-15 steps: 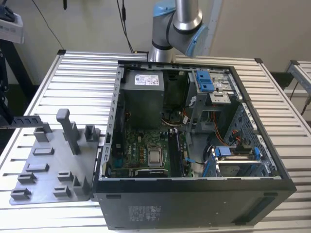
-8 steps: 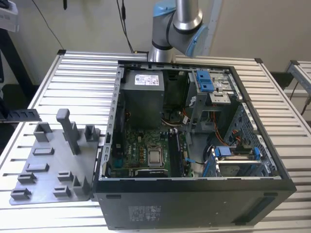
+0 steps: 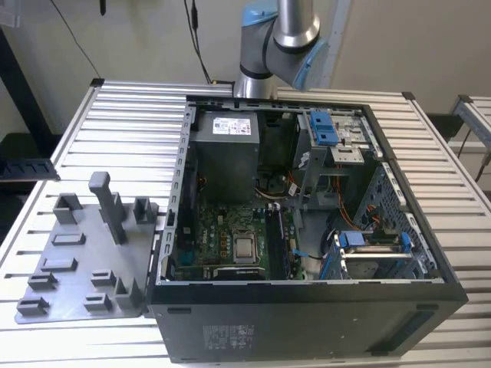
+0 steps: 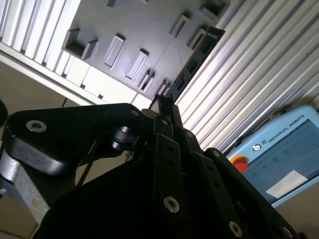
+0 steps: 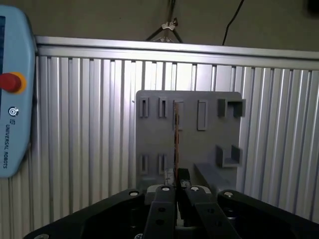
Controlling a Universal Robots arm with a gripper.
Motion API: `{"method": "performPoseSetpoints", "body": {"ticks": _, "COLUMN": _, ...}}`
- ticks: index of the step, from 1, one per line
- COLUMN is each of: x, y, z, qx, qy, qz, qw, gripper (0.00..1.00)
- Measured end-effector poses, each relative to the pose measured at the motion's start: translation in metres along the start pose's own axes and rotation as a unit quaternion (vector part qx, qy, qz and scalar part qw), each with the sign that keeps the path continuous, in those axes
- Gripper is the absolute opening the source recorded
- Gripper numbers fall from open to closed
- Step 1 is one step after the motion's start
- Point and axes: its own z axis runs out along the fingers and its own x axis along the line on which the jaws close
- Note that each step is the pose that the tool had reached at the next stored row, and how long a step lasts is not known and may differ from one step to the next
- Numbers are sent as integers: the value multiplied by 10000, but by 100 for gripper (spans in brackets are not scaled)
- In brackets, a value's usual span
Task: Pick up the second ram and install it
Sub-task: 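Pick up the second ram and move it above second insertion slot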
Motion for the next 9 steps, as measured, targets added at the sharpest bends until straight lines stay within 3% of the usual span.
{"method": "performPoseSetpoints", "body": {"ticks": 3, "x": -2, "y": 0, "z": -46, "qx": 0, "qy": 0, "qz": 0, "qw": 10000, "gripper": 14}}
{"method": "performPoseSetpoints", "body": {"ticks": 9, "x": -3, "y": -1, "z": -47, "qx": 0, "qy": 0, "qz": 0, "qw": 10000, "gripper": 14}}
